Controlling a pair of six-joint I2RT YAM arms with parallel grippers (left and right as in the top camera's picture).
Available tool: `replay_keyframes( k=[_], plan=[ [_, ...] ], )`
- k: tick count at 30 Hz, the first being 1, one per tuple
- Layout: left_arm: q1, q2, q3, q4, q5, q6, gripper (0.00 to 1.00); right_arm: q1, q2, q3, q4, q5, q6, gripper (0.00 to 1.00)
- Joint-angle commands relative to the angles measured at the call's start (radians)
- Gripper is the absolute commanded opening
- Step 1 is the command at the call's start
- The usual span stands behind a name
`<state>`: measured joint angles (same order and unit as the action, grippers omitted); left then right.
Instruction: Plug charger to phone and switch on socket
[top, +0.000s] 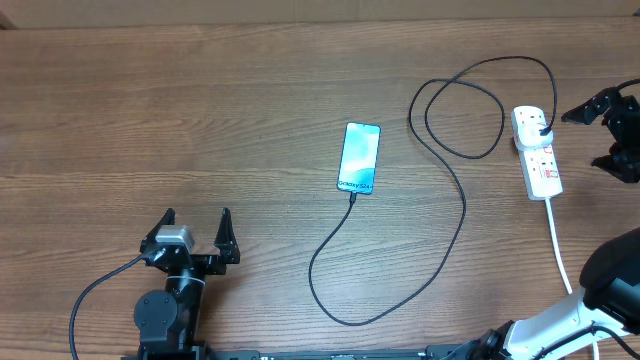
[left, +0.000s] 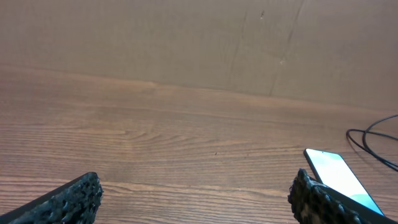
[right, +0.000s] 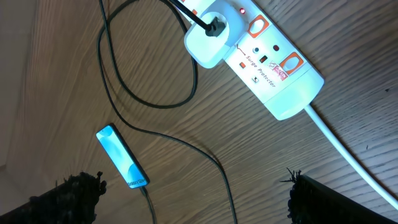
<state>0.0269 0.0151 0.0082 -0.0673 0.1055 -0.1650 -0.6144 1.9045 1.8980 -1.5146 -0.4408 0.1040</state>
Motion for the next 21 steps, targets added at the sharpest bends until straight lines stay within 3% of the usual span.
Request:
replay_keyframes(
  k=[1, 21],
  plan=[
    [0.005, -0.011, -0.003, -0.001, 0.018, -0.015, 1.00, 0.003, -0.023, 0.027, 0.002, -0.005, 0.000, 1.00],
    [0.005, -0.011, -0.003, -0.001, 0.018, -0.015, 1.00, 0.004, -0.033, 0.027, 0.080, -0.009, 0.003, 1.00]
  ],
)
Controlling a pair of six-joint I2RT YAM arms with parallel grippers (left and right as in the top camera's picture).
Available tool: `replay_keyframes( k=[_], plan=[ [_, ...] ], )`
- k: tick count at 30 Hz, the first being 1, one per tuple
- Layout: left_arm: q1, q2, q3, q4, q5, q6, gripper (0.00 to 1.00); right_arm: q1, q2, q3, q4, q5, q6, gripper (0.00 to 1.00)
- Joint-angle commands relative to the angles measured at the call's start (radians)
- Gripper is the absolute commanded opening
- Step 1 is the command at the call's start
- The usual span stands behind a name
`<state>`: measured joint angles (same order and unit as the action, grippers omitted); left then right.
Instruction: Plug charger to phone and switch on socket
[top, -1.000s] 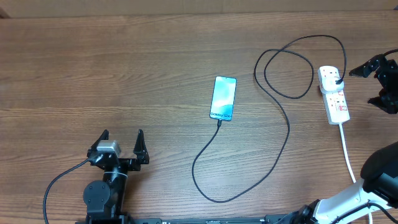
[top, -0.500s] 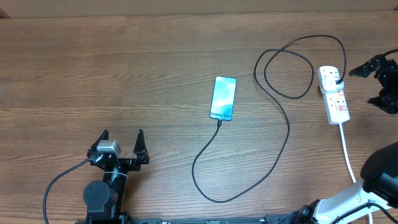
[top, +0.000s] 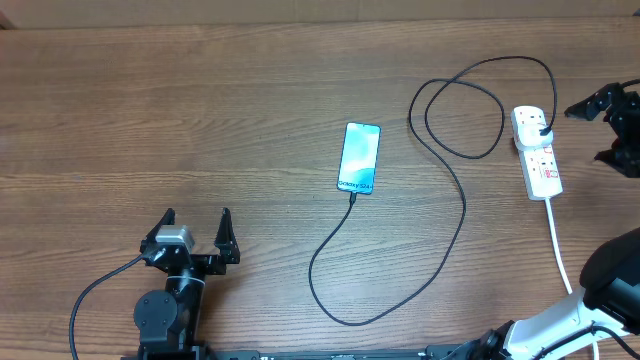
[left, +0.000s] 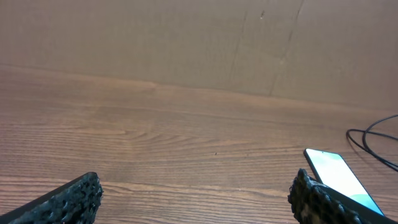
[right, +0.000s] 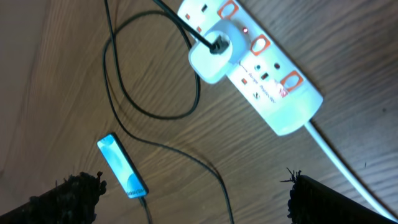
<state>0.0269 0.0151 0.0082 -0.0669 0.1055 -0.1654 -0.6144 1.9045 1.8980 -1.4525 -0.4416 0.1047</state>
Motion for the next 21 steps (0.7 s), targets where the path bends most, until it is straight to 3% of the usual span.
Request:
replay_keyframes(
  k=[1, 8, 21],
  plan=[
    [0.005, -0.011, -0.003, -0.001, 0.018, -0.014, 1.00, 0.004, -0.040, 0.026, 0.032, -0.008, 0.012, 1.00],
    [0.005, -0.011, -0.003, -0.001, 0.018, -0.014, 1.00, 0.043, -0.129, 0.026, 0.158, -0.007, 0.037, 1.00],
    [0.005, -0.011, -0.003, -0.001, 0.018, -0.014, 1.00, 0.349, -0.396, -0.187, 0.490, 0.129, 0.037, 1.00]
  ],
)
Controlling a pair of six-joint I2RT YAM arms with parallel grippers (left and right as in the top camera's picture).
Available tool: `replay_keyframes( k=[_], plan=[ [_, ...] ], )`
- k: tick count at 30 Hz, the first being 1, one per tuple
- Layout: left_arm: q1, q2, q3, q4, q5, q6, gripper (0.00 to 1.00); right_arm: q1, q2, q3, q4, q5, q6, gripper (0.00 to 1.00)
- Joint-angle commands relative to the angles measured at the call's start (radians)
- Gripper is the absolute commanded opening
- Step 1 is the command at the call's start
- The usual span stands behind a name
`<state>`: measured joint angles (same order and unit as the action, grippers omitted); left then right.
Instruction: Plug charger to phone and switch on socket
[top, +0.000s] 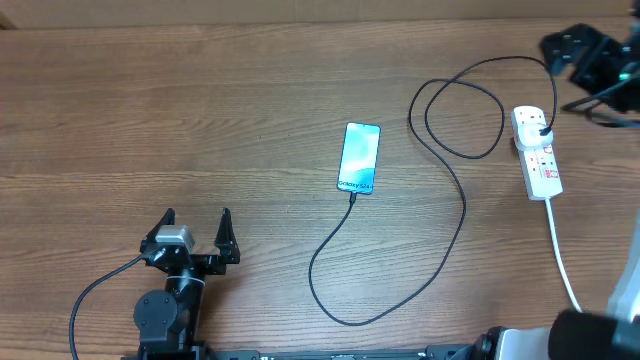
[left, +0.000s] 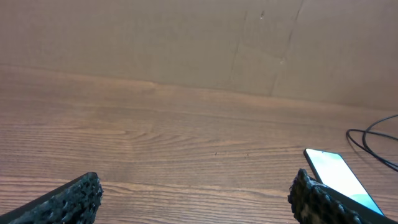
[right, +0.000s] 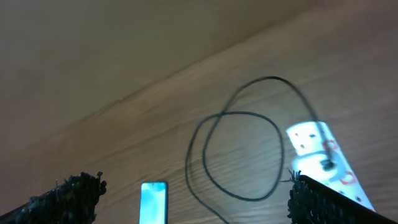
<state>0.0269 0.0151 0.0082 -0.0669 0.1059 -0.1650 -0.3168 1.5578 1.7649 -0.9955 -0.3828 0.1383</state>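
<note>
The phone (top: 359, 157) lies face up mid-table with its screen lit, and the black charger cable (top: 440, 250) runs into its near end. The cable loops back to the white charger plug (top: 541, 125) seated in the white power strip (top: 537, 158). My right gripper (top: 578, 62) hangs open and empty beyond the strip's far end. Its wrist view is blurred but shows the phone (right: 153, 202), the cable loop (right: 239, 155) and the strip (right: 314, 146). My left gripper (top: 196, 218) rests open and empty at the near left, with the phone (left: 336, 177) ahead to its right.
The strip's white lead (top: 560, 250) runs toward the near right edge. A brown cardboard wall (left: 199, 43) stands behind the table's far edge. Bare wood table (top: 150, 100) stretches to the left of the phone.
My right gripper has moved from just right of the power strip to beyond its far end, farther from it. Its view now takes in the strip, cable loop and phone. The left arm is unchanged.
My right gripper was open close beside the strip, whose red light showed next to the seated plug. Then it was a little farther off, and now it is well back at the far right. The phone, cable and left arm stayed put throughout.
</note>
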Motion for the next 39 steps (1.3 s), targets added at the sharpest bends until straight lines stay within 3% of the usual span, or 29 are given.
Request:
replay_keyframes(
  k=[1, 11, 21, 32, 39],
  plan=[
    [0.005, -0.011, -0.003, -0.001, 0.017, -0.015, 1.00, 0.074, -0.070, -0.076, 0.062, 0.077, 0.004, 1.00],
    [0.005, -0.011, -0.003, -0.001, 0.017, -0.015, 1.00, 0.245, -0.346, -0.445, 0.434, 0.079, 0.013, 1.00],
    [0.005, -0.011, -0.003, -0.001, 0.017, -0.015, 1.00, 0.292, -0.677, -0.927, 0.811, 0.079, 0.023, 1.00],
    [0.005, -0.011, -0.003, -0.001, 0.017, -0.015, 1.00, 0.292, -1.018, -1.311, 1.038, 0.114, 0.022, 1.00],
    [0.005, -0.011, -0.003, -0.001, 0.017, -0.015, 1.00, 0.309, -1.198, -1.456, 1.064, 0.193, 0.022, 1.00]
  ],
)
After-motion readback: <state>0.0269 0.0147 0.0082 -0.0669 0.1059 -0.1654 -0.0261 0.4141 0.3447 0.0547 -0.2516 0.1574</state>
